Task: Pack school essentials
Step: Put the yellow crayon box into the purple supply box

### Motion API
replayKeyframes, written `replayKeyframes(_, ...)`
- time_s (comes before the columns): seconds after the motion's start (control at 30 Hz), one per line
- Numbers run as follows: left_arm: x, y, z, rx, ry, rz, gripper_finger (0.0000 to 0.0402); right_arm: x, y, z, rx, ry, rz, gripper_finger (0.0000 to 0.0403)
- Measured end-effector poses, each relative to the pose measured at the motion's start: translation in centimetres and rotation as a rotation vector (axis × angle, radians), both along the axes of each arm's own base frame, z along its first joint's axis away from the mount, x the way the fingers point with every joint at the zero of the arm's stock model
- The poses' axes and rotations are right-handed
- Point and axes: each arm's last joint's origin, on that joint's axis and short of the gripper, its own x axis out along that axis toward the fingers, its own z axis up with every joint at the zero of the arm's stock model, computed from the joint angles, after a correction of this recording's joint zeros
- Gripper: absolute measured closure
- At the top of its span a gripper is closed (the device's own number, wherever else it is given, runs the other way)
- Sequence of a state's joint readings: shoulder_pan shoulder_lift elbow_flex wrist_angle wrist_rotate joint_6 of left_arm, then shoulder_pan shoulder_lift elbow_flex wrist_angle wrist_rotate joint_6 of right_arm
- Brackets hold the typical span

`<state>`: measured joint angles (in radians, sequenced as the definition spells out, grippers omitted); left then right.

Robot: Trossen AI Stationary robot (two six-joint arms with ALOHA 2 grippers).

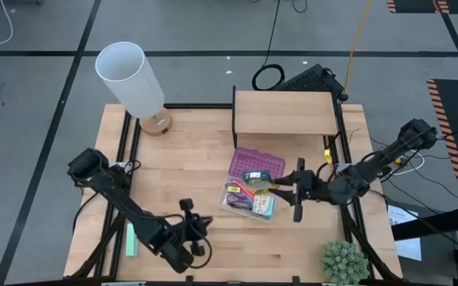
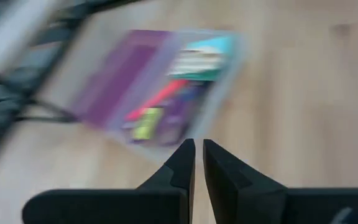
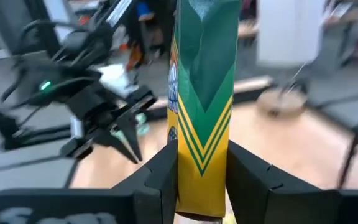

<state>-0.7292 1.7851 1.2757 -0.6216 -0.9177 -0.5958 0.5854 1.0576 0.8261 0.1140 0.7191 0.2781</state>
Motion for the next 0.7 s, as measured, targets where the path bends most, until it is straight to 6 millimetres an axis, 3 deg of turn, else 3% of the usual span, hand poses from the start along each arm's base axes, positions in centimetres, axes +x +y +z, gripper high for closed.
replayKeyframes(0.17, -0.4, -0.2, -2.6, -0.172, -0.082, -0.244, 0.0366, 0.7, -1.0, -1.3, 0.157, 0.114, 0.070, 0.0296)
replayKeyframes(0.33, -1.1, 0.3, -4.3, -0.245, -0.190, -0.315, 0.0366, 2.3, -3.2, -2.3, 0.373, 0.245, 0.246, 0.0296)
replayKeyframes(0.53, -1.3, 0.4, -4.6, -0.254, -0.192, -0.338, 0.0366, 3.6, -8.1, -3.9, 0.598, 0.417, 0.295, 0.0296)
replayKeyframes(0.7, -1.2, 0.4, -4.5, -0.251, -0.198, -0.345, 0.0366, 4.5, -11.8, -6.3, 0.727, 0.558, 0.291, 0.0296)
